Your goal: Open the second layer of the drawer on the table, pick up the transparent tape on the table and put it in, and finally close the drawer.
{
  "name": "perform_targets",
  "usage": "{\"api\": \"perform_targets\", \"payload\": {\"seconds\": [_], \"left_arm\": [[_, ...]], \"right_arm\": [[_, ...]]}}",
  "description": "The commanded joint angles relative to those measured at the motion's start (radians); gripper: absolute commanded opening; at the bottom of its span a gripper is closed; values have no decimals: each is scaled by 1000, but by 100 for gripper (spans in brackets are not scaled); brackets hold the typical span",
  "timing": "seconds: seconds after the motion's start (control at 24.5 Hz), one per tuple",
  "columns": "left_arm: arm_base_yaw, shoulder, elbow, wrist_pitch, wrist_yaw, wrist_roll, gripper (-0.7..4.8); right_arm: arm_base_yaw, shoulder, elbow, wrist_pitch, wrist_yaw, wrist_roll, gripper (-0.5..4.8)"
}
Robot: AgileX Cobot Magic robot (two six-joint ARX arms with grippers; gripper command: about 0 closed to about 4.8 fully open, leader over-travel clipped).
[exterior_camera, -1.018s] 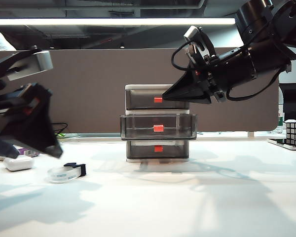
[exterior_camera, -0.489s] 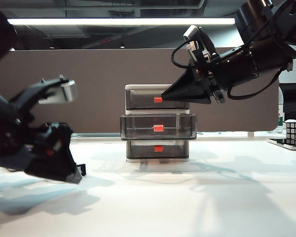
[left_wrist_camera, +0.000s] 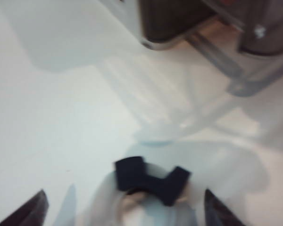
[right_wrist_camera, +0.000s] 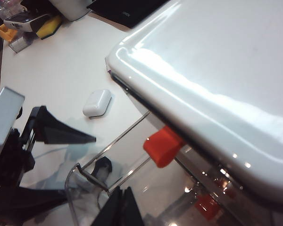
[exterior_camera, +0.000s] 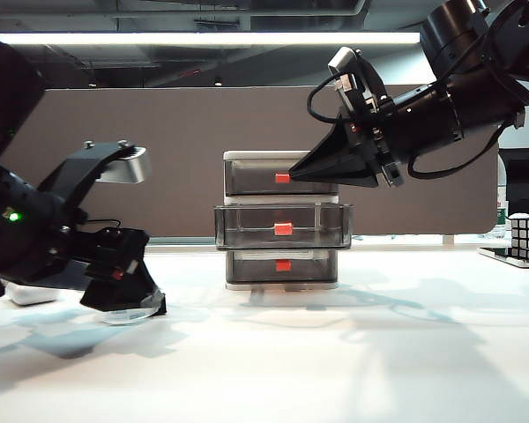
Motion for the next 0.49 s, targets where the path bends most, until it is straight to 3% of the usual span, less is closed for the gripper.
{"api": "perform_targets", "payload": {"seconds": [0.04, 0.2, 0.41, 0.49], "left_arm": [[51, -1, 3, 7, 98, 16, 421], [92, -1, 3, 3, 206, 48, 421], [95, 0, 3, 3, 209, 71, 420], [95, 25, 13, 3, 210, 71, 393]], "right_arm": [[1, -5, 6, 10, -4, -2, -5], [1, -5, 6, 10, -1, -2, -5], [1, -5, 6, 10, -1, -1, -5], [1, -5, 6, 10, -1, -1, -5]]}}
